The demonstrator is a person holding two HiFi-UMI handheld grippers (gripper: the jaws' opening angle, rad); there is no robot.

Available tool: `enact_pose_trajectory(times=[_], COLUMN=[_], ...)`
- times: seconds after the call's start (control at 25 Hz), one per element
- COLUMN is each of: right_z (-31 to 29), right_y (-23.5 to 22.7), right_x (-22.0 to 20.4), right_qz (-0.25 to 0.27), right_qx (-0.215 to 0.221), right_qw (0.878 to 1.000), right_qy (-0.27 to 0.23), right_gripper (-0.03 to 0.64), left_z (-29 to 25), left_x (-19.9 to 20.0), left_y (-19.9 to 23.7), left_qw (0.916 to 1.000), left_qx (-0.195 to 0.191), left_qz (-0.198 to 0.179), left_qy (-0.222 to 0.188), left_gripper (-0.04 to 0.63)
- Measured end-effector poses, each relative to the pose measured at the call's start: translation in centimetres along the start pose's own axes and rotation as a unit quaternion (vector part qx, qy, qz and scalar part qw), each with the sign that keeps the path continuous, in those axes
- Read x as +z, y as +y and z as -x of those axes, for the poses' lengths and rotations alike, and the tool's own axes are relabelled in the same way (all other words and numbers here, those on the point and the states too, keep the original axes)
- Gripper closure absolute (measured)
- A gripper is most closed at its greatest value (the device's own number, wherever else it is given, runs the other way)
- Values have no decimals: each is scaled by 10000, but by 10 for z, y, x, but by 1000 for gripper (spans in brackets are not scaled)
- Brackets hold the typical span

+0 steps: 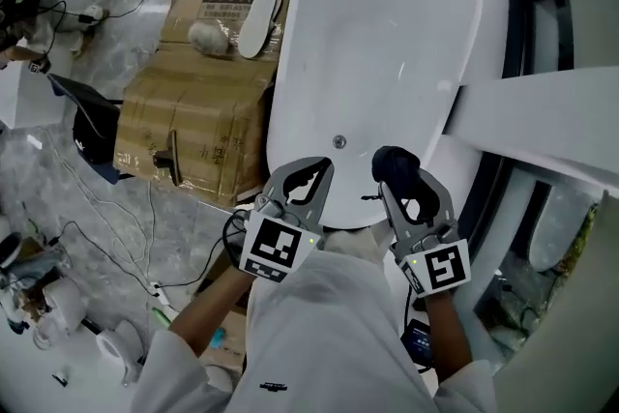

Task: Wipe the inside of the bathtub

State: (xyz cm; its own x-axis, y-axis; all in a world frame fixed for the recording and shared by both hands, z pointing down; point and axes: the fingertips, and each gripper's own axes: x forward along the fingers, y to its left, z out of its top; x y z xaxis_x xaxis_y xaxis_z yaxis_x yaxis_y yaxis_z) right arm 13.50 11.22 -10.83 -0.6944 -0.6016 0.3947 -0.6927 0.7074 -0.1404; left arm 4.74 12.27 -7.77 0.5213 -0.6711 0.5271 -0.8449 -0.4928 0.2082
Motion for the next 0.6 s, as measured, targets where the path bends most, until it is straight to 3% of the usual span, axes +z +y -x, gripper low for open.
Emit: enact_pose_trajectory(times=[0.28,0.48,0.6], right_z=[-23,-49,-71], right_y=[-42,-55,-54], right_x=[-19,-38,-56], right_qz=[-154,-180,71], right_qx=[536,646,681], right_qw=[9984,9976,9971], right_qy=[97,199,347], right_gripper=[459,460,460], left_z=[-38,-62,-74], left_x=[-8,-32,-44], left_y=[-7,10,23], left_qw=[9989,9975,9981], left_qx=[449,646,607], left_qz=[108,211,6], left_qy=[57,174,115], left_gripper=[595,595,595])
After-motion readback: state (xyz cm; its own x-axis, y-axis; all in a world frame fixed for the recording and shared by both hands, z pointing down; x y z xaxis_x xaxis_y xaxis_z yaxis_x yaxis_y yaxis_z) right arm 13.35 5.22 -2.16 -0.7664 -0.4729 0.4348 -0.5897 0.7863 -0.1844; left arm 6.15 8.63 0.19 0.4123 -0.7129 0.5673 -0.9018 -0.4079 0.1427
